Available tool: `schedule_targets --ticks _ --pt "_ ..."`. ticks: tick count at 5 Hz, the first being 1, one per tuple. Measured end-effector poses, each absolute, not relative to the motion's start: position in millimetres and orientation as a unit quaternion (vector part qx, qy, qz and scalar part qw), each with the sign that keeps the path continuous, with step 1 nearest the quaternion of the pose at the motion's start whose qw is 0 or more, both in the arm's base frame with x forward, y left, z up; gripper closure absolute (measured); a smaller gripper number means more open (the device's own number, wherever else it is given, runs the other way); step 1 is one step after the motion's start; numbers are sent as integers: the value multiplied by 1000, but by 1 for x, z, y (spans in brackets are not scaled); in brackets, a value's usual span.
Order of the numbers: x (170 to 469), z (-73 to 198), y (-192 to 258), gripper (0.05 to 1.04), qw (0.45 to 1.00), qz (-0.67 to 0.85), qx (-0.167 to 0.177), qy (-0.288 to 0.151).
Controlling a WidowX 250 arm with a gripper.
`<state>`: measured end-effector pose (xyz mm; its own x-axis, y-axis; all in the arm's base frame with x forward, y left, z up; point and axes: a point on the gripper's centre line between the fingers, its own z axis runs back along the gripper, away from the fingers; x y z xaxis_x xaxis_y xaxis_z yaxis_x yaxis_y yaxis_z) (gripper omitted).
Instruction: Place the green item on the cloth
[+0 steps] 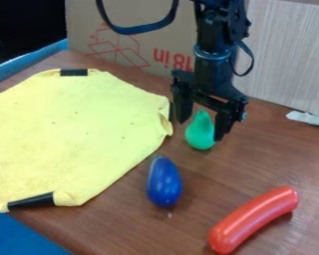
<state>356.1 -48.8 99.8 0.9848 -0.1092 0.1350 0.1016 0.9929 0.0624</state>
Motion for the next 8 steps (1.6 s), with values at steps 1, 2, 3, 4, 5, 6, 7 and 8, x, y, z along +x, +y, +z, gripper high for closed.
schedule_targets --ticks 1,2,3,4,5,6,7,8 --pt "356 99 -49 409 996 -50 26 -69" --pt "354 98 -49 652 996 -56 24 -65" --pt "352 100 -47 673 996 -57 20 -62" --pt "346 102 -40 686 997 -55 8 -51" --pt "343 118 -24 708 997 -41 -8 -59" --pt "334 127 1 708 999 -20 -21 -46" --pt "320 142 39 708 999 17 -39 -33" --pt "314 153 70 708 998 49 -37 -29"
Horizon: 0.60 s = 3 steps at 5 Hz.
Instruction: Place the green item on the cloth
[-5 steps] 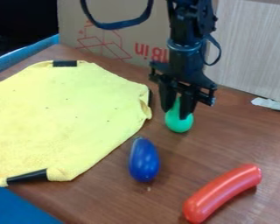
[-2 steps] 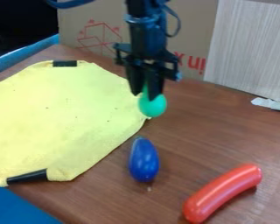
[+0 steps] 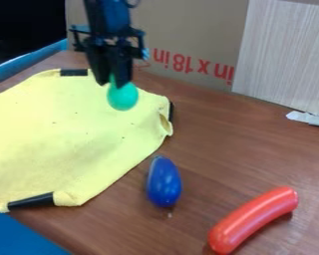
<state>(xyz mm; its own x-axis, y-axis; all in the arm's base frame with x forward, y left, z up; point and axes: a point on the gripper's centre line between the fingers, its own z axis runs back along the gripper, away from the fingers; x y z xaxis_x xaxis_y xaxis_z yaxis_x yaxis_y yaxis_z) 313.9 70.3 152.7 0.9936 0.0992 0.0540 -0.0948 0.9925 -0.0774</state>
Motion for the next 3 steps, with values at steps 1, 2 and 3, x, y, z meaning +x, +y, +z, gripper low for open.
schedule_targets --ticks 1,2,3 --pt "307 151 109 708 995 97 -14 -20" --pt "302 140 141 708 992 124 8 -2" --pt "291 131 170 708 988 149 30 23"
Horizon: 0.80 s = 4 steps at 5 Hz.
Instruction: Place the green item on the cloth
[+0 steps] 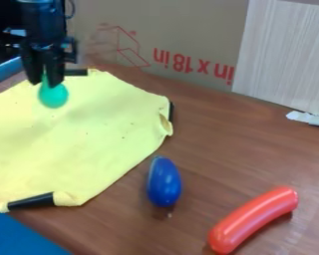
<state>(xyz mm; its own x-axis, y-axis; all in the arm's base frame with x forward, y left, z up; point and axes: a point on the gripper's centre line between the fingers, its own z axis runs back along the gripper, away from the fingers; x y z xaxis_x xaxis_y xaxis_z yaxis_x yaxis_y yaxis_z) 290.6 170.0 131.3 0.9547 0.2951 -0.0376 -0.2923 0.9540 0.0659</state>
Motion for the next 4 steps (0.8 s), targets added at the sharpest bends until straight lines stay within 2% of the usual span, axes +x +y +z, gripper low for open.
schedule_targets --ticks 2,3,4 --pt "276 126 208 708 983 164 74 28" --pt "267 112 211 708 984 149 93 42" --pt "262 109 222 708 978 156 136 36"
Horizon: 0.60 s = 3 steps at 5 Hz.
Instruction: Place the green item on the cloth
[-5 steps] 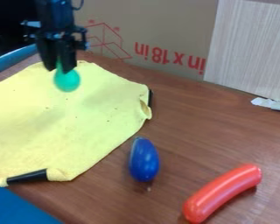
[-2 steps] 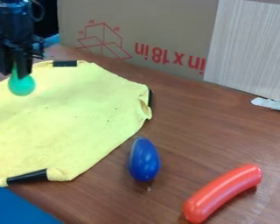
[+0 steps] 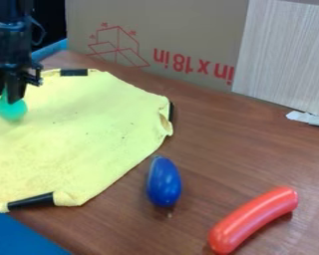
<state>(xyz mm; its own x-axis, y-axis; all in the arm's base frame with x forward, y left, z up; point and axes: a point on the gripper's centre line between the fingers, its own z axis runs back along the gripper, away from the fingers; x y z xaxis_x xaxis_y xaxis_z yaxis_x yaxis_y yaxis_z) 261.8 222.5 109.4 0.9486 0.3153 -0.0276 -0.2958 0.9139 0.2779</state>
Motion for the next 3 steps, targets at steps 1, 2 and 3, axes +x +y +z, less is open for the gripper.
schedule_targets --ticks 1,2,3 --pt "256 111 233 708 974 164 149 38" --pt "249 118 241 708 973 173 144 47" --pt "245 121 244 708 974 169 141 53"
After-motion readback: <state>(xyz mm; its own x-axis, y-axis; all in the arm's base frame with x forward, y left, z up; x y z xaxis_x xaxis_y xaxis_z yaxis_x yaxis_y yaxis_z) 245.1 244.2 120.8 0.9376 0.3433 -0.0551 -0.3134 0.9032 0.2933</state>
